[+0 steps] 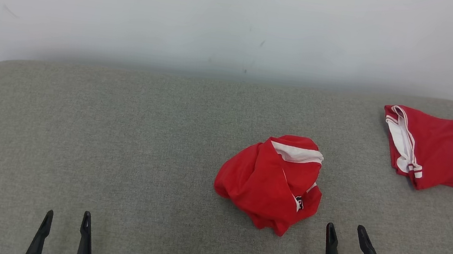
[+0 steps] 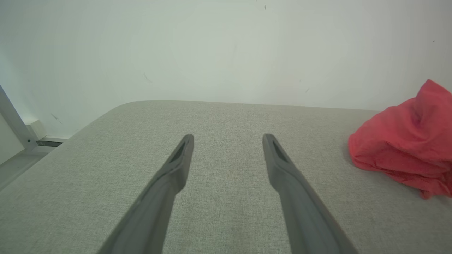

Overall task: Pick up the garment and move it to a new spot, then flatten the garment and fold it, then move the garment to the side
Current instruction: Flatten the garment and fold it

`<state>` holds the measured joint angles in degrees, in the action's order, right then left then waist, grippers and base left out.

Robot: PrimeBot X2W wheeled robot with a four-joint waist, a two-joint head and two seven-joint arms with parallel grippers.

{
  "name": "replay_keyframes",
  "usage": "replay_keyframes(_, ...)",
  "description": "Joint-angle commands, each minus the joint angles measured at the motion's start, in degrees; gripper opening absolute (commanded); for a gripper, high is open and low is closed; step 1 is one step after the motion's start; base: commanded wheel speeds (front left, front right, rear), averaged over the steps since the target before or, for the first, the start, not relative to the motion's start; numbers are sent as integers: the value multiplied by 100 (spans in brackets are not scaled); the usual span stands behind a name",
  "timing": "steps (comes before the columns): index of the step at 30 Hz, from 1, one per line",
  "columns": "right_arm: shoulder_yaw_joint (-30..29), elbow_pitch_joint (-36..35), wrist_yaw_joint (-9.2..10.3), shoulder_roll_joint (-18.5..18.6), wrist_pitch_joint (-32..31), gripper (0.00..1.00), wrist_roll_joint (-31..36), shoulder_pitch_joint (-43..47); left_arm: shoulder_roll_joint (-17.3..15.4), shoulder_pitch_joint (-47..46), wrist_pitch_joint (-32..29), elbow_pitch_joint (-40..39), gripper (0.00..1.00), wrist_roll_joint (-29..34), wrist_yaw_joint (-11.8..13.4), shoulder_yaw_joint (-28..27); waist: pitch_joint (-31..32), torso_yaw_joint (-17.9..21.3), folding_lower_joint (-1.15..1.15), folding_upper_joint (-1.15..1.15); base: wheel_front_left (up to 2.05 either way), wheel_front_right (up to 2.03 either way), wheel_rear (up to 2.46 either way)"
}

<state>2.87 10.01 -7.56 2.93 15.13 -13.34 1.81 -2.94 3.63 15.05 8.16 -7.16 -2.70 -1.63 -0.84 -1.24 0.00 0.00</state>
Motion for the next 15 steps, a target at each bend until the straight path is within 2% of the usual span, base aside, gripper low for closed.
replay_keyframes(1,14,3,12,-11,-2,100,27,59,11,87,17,-23,100,-43,-3,13,0,4,0,0,0,0,0)
replay_keyframes(7,6,-4,12,-11,-2,100,17,49,11,-21,17,-76,100,-67,-29,192,-23,15,0,0,0,0,0)
replay_keyframes(15,21,-4,12,-11,-2,100,-25,-108,10,-566,17,-80,100,-101,-145,1016,-194,191,0,0,0,0,0)
